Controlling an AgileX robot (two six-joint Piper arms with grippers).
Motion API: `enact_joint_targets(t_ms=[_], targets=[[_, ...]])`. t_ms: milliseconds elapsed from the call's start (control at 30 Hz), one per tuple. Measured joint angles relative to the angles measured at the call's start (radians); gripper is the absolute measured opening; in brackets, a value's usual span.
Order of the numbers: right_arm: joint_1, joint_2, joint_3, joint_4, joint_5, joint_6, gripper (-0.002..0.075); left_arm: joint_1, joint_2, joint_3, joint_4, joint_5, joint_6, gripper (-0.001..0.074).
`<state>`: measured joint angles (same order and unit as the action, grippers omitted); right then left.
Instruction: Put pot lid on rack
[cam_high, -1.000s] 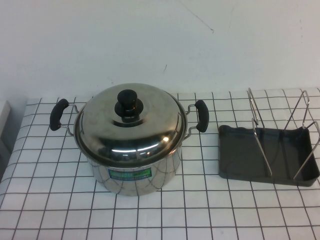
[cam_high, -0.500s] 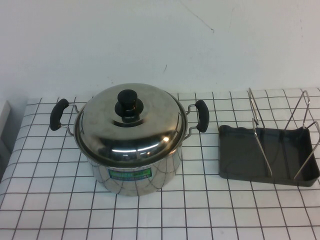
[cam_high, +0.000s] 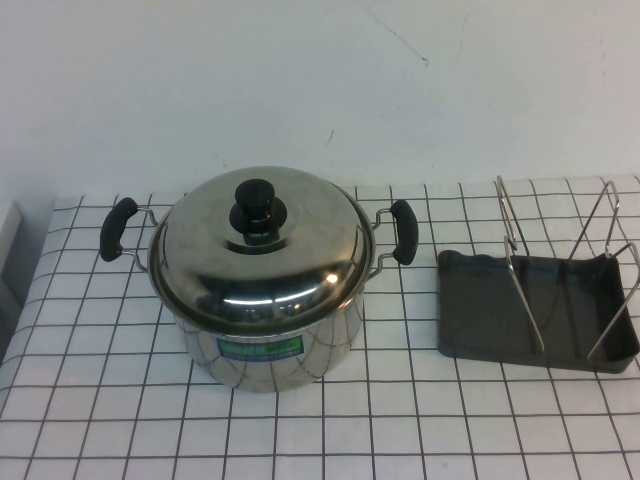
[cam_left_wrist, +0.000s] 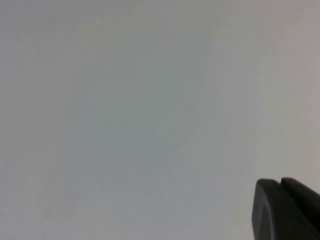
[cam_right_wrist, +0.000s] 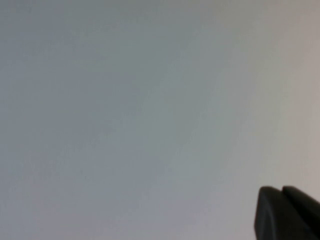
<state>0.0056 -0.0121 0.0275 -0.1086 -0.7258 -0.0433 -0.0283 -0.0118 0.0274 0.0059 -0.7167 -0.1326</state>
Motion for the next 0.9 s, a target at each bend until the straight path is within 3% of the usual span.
enact_joint_targets(t_ms=[267,433,600,900], targets=[[0.000,0.000,0.000,0.004,0.018,0.001,-0.0003,0.000,-0.004,0.000,0.033,-0.071,-0.082,-0.0003],[0.000,0.000,-0.095,0.004,0.283,0.002,-0.0003,0.000,-0.004,0.000,-0.035,-0.017,-0.099,-0.0004],[0.000,0.011,-0.295,0.008,0.655,-0.008,-0.0003,0.000,-0.004,-0.150,-0.016,0.334,-0.103,-0.0003],[0.000,0.223,-0.468,0.011,1.045,-0.067,-0.0003,0.000,0.070,-0.456,-0.006,0.935,-0.032,-0.0003]])
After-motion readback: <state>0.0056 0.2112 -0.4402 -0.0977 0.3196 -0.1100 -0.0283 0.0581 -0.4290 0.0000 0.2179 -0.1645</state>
